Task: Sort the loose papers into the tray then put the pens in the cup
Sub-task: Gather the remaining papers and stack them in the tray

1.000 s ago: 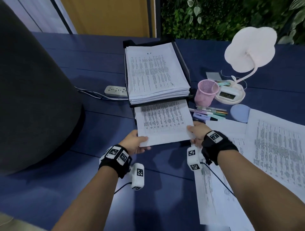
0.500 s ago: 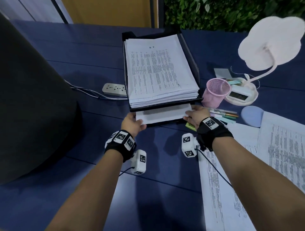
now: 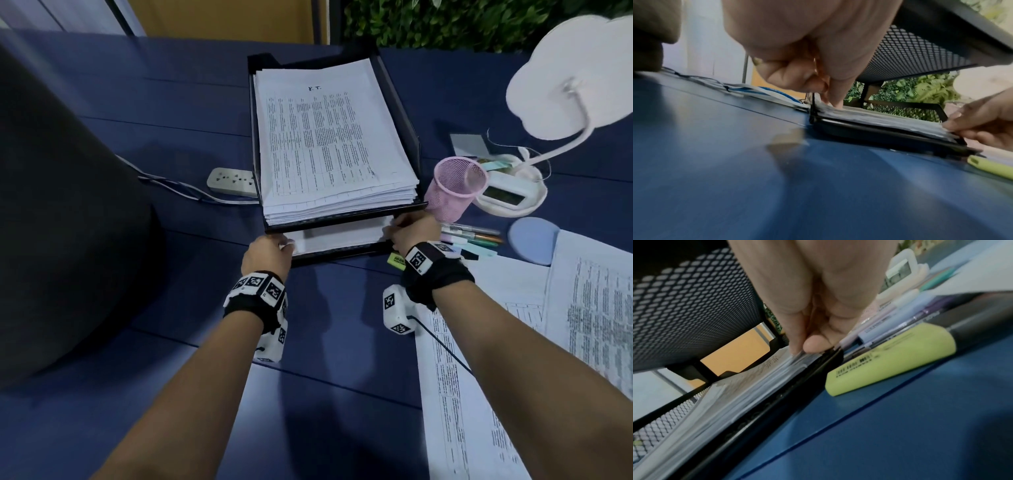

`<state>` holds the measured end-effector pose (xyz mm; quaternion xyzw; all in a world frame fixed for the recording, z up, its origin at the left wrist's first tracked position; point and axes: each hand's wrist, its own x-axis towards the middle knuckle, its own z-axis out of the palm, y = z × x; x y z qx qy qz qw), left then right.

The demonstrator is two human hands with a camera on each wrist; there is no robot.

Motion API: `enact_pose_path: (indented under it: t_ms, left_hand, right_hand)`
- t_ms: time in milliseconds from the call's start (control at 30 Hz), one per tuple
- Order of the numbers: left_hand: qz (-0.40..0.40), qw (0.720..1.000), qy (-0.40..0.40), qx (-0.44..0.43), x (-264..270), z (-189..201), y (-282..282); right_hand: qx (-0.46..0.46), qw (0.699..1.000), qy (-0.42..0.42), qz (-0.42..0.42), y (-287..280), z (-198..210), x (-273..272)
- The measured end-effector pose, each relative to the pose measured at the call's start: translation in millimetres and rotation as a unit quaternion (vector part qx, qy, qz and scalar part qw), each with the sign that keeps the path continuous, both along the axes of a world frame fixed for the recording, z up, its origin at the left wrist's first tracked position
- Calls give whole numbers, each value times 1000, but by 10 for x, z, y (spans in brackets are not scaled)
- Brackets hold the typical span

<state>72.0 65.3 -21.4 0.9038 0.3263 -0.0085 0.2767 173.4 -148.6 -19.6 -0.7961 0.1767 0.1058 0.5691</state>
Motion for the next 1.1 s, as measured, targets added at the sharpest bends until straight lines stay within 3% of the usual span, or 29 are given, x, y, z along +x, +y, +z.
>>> enact_pose_path:
  t_ms: [200,500,867,1100]
  left_hand:
    - [-38,999,25,10,-76,36,-75]
    - [-76,997,15,-20,-408,115,-638]
    - [-161,982,80,-59,-632,-51,-1688]
    - [-172,981,89,-31,-726,-46,-2245]
  right_hand:
    - [-153,983,-56,84,-183,100,-159]
    - [-206,975,-19,83,-843,88,-647]
    - [-263,963,47,45,-1993,-89,-1078]
    - [-356,928,107,38,-2664,-127,-1180]
